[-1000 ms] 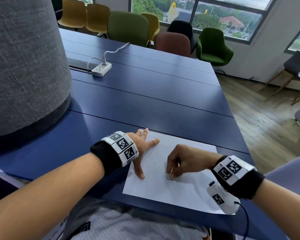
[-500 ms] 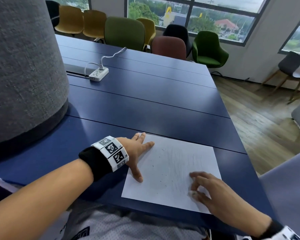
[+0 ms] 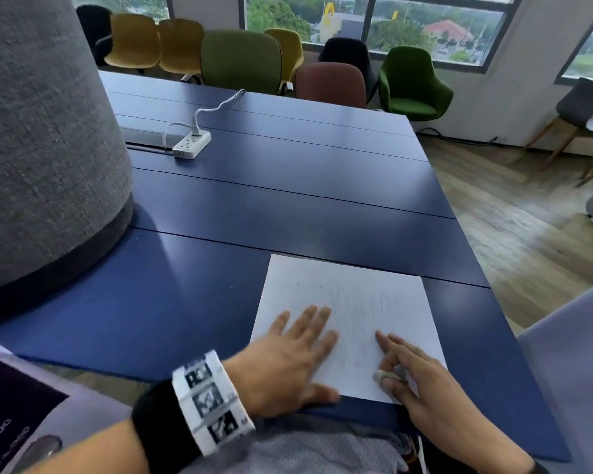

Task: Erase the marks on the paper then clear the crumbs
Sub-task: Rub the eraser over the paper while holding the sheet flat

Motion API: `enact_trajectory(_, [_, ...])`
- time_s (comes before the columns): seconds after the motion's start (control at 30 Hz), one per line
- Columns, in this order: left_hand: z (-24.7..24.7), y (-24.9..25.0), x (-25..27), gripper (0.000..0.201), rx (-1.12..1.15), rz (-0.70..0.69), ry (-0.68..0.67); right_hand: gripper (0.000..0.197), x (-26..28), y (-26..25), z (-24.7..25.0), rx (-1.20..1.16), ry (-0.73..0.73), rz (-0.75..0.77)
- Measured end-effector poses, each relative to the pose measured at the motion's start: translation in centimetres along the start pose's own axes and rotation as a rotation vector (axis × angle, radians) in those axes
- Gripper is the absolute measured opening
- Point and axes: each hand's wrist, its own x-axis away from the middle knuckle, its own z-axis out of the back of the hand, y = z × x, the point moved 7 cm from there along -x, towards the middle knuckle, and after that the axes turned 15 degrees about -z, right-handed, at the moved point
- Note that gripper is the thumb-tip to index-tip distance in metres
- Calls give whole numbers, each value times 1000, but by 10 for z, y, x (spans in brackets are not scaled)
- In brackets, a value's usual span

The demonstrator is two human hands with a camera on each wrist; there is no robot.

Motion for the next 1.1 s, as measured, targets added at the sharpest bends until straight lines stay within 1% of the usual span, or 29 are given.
enact_trajectory(0.07, [-13, 26, -10, 95, 23, -71, 29, 33, 0, 4, -1, -18, 12, -5])
enact_trajectory(0.13, [-24, 38, -17, 95, 42, -117, 38, 35, 0, 5, -2, -20, 23, -5])
enact_trajectory(0.2, [-27, 37, -18, 91, 54, -118, 58, 34, -1, 6, -2, -41, 37, -13])
enact_trajectory(0.23, [-28, 31, -17, 90, 62, -100, 70, 30, -1, 6, -2, -67, 39, -13])
enact_trajectory(0.3, [-29, 12, -10, 91, 68, -26, 93, 22, 0, 6, -3, -121, 31, -10])
enact_trajectory(0.33, [-29, -1, -5, 95, 74, 26, 101, 22, 0, 6, -3, -139, 28, -8])
enact_trajectory(0.43, [-24, -40, 9, 114, 138, 257, 125, 20, 1, 9, -5, -170, 27, -18])
enact_trajectory(0.47, [-20, -46, 13, 117, 164, 320, 151, 20, 1, 11, -6, -170, 32, -24])
enact_trajectory(0.5, [-22, -46, 11, 118, 179, 351, 164, 21, 1, 11, -6, -178, 41, -19])
enact_trajectory(0.53, [-22, -39, 7, 116, 171, 330, 189, 20, 1, 10, -6, -184, 46, -21])
enact_trajectory(0.57, [-23, -25, 1, 110, 142, 264, 215, 20, 2, 10, -6, -190, 47, -19])
enact_trajectory(0.63, [-25, 9, -12, 94, 38, 66, 259, 25, 3, 9, -5, -188, 44, -22])
enact_trajectory(0.67, [-30, 22, -16, 90, 47, -14, 225, 21, 3, 9, -5, -184, 42, -24])
enact_trajectory(0.7, [-34, 28, -17, 90, 87, -40, 176, 19, 3, 9, -5, -187, 40, -26])
enact_trajectory(0.73, [-35, 24, -14, 93, 115, -21, 141, 19, 3, 9, -4, -196, 33, -34])
enact_trajectory(0.77, [-33, 14, -10, 98, 120, 29, 141, 19, 3, 8, -4, -219, 25, -35])
enact_trajectory(0.87, [-28, -33, 10, 111, 123, 264, 163, 20, 4, 5, -4, -235, 8, -44])
enact_trajectory(0.93, [-24, -59, 25, 123, 166, 416, 137, 16, 4, 5, -4, -240, 13, -51])
enact_trajectory(0.97, [-20, -66, 30, 126, 181, 460, 118, 15, 4, 6, -4, -241, 18, -53])
enact_trajectory(1.0, [-17, -70, 31, 128, 187, 473, 98, 15, 3, 7, -5, -240, 16, -58])
enact_trajectory(1.03, [-11, -69, 30, 128, 185, 456, 82, 16, 3, 8, -5, -246, 18, -60])
enact_trajectory(1.1, [-1, -61, 20, 123, 148, 363, 42, 20, 3, 9, -7, -252, 21, -69])
